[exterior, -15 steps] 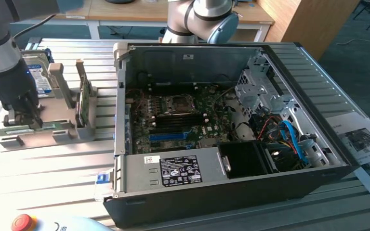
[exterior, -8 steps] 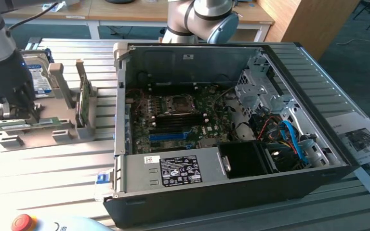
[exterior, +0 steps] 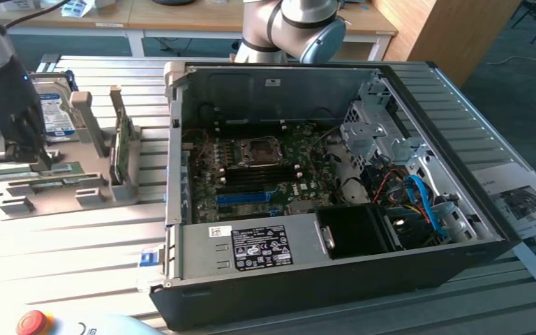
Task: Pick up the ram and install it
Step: 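Pick up the ram and move it above insertion slot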
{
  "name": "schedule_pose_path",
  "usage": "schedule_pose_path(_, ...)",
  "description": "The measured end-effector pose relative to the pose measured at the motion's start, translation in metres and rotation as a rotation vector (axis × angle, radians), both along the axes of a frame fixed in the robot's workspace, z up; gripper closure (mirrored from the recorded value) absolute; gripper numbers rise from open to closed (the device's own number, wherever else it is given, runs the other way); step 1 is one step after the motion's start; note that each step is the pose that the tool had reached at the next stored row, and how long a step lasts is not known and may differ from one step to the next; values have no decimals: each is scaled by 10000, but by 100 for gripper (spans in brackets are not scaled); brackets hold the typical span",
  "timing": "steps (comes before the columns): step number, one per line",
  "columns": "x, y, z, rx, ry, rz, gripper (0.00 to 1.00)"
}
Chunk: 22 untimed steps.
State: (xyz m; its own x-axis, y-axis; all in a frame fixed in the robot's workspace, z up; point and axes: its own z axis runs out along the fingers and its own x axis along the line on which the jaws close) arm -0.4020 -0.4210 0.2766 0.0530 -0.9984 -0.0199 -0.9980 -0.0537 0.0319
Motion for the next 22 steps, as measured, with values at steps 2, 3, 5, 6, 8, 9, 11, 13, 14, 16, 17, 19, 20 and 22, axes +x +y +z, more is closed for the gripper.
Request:
schedule_pose_path(2, 0, 0, 50, -1, 2, 0, 88)
schedule_pose_path(3, 0, 0, 71, 0, 1, -1, 88)
schedule_pose_path(5, 0, 0, 111, -2, 1, -1, 88)
schedule_pose_path(6, 1, 0, 132, -3, 0, -1, 88)
schedule_pose_path(8, 1, 0, 173, -6, 2, -1, 88)
schedule_pose_path(9, 1, 0, 191, -8, 1, -1, 88)
schedule_pose_path(11, 2, 0, 228, -13, 1, -1, 88)
schedule_pose_path(13, 2, 0, 278, -15, 2, -1, 88)
schedule_pose_path(14, 3, 0, 305, -15, 1, -1, 88)
schedule_pose_path(16, 3, 0, 363, -15, 0, -1, 88)
schedule_pose_path(17, 3, 0, 391, -16, 0, -1, 88)
schedule_pose_path(19, 3, 0, 445, -18, 1, 0, 88)
schedule_pose_path(20, 3, 0, 470, -19, 1, 0, 88)
schedule_pose_path(22, 3, 0, 516, -19, 1, 0, 88)
